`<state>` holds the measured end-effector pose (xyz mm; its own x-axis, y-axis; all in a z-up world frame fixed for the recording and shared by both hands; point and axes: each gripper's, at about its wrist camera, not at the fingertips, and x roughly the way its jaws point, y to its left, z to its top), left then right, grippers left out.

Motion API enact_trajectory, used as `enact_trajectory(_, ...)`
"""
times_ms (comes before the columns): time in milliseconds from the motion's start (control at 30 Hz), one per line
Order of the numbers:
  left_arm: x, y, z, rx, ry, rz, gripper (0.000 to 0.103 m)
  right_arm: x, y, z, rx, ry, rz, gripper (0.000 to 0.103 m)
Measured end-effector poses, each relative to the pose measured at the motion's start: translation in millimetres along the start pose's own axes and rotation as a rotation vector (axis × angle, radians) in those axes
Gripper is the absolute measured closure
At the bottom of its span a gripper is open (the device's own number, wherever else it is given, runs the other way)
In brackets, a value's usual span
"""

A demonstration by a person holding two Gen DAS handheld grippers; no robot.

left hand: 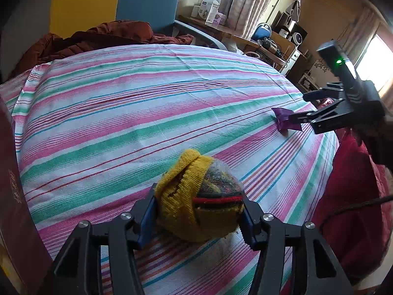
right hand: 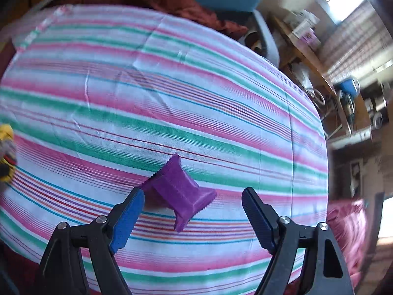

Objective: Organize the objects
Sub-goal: 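Grasp the purple piece with the right tool while the left holds the pouch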

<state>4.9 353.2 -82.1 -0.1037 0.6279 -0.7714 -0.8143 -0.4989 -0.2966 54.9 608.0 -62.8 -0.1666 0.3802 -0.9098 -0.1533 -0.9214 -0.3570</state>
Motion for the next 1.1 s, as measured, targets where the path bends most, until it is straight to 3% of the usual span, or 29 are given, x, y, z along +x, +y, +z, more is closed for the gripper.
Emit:
enact_trajectory(33, 0, 0, 0, -0.001, 0.0, -0.001, 0.044, 6, 4, 3, -0.03, 0.016, 0.003, 0.022)
enact_trajectory(133, 0, 1, -1, 0.002, -0.004, -0.002, 0.044, 26, 11, 5, -0.068, 0.1, 0.002, 0.052)
enact_trajectory(200, 0, 1, -1, 0.003, -0.009, -0.002, 0.044, 25, 10, 5, -0.053, 0.094, 0.002, 0.06)
enact_trajectory(233, 0, 1, -1, 0.003, -0.012, -0.002, 0.044, 22, 7, 4, -0.025, 0.083, 0.031, 0.089)
enact_trajectory(400, 0, -1, -3, 0.022, -0.024, 0.006, 0.043, 3, 3, 4, 0.08, 0.02, 0.121, 0.091)
enact_trajectory(500, -1, 1, -3, 0.017, -0.02, 0.001, 0.043, 0, 10, 9, 0.085, 0.008, 0.125, 0.084)
enact_trajectory(567, -2, 2, -4, 0.014, -0.019, 0.002, 0.043, -2, 7, 10, 0.095, 0.004, 0.142, 0.071)
enact_trajectory(633, -3, 3, -5, 0.007, -0.021, 0.001, 0.043, -5, 3, 11, 0.113, 0.006, 0.151, 0.065)
enact_trajectory(800, -2, 2, -5, 0.003, -0.024, 0.002, 0.043, 2, -18, 12, 0.336, 0.02, 0.287, 0.044)
enact_trajectory(867, -2, 1, -5, 0.008, -0.025, 0.002, 0.043, 5, -26, 12, 0.429, 0.012, 0.311, 0.028)
enact_trajectory(967, -3, 2, -6, 0.009, -0.026, 0.002, 0.043, 10, -37, 17, 0.537, -0.018, 0.298, 0.02)
enact_trajectory(1100, -3, 2, -6, 0.009, -0.027, 0.002, 0.043, 29, -29, 30, 0.53, 0.016, 0.235, 0.019)
